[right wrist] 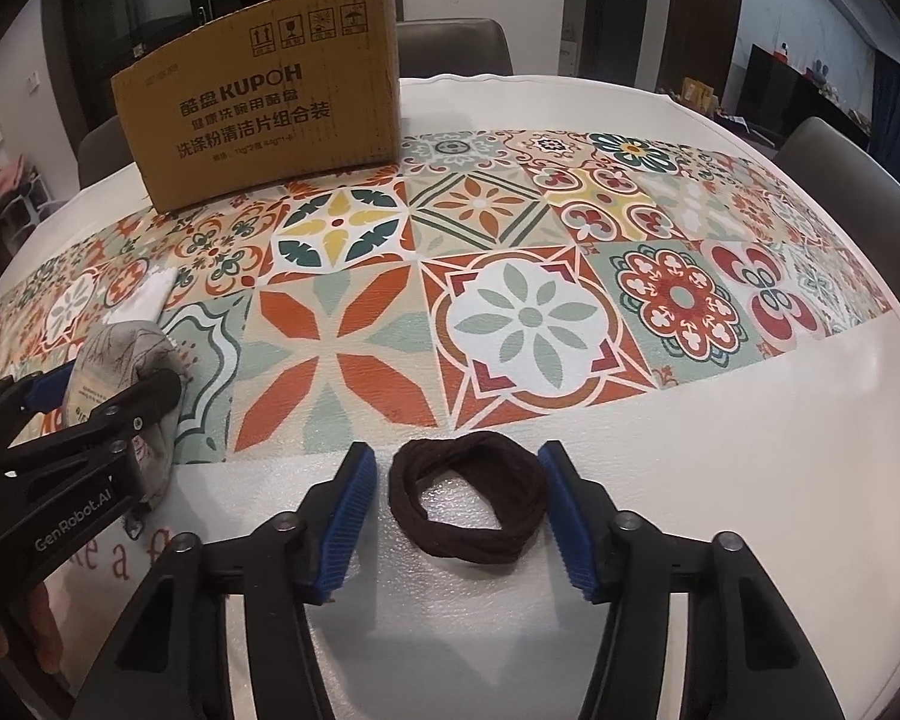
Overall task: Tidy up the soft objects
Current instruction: 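Grasp the grey lifestyle pouch with the left tool while the right tool grasps the brown hair tie, then lift the pouch and hair tie and carry them over the box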
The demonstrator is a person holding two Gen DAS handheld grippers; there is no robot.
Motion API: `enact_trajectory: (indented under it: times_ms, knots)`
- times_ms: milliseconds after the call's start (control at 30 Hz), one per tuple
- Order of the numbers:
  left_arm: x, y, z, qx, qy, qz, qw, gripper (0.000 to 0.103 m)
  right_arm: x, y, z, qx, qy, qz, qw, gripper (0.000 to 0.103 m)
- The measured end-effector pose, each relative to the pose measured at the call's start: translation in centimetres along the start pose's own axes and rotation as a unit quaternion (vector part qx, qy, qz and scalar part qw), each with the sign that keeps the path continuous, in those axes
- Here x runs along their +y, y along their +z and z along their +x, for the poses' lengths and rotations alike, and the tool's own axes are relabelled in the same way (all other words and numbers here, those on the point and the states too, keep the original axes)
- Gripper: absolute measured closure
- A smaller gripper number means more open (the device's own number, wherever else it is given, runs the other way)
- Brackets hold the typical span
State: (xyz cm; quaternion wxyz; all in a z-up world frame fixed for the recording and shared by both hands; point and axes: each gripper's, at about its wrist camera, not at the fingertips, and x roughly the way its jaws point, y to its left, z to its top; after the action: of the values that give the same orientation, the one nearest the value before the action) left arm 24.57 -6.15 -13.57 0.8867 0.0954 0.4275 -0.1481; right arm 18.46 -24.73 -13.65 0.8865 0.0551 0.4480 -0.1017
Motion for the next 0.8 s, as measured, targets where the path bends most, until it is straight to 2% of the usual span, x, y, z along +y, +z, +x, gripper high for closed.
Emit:
enact_trajectory:
  times_ms: [67, 233, 300, 467, 800]
  knots:
    - [0.1, -0.2, -0.3, 0.0, 0.002, -0.005, 1.0, 0.056, 0.1, 0.0, -0.1, 0.0, 0.003, -0.003, 1.0, 0.058]
    - [0.3, -0.4, -1.2, 0.005, 0.008, -0.012, 0.9999, 0.059, 0.0, 0.0, -0.3, 0.005, 0.01, -0.004, 1.0, 0.076]
    - [0.4, -0.4, -1.9, -0.004, 0.012, -0.014, 0.9998, 0.059, -0.1, 0.0, -0.3, 0.007, 0.014, -0.002, 1.0, 0.079]
    - [0.5, -0.3, -3.8, -0.022, 0.023, -0.011, 0.9994, 0.059, -0.1, 0.2, -1.2, -0.001, 0.021, 0.0, 1.0, 0.082]
    - [1.1, 0.4, -7.1, -0.046, 0.017, -0.028, 0.9984, 0.059, 1.0, 1.6, -5.4, -0.058, 0.049, -0.021, 0.997, 0.082]
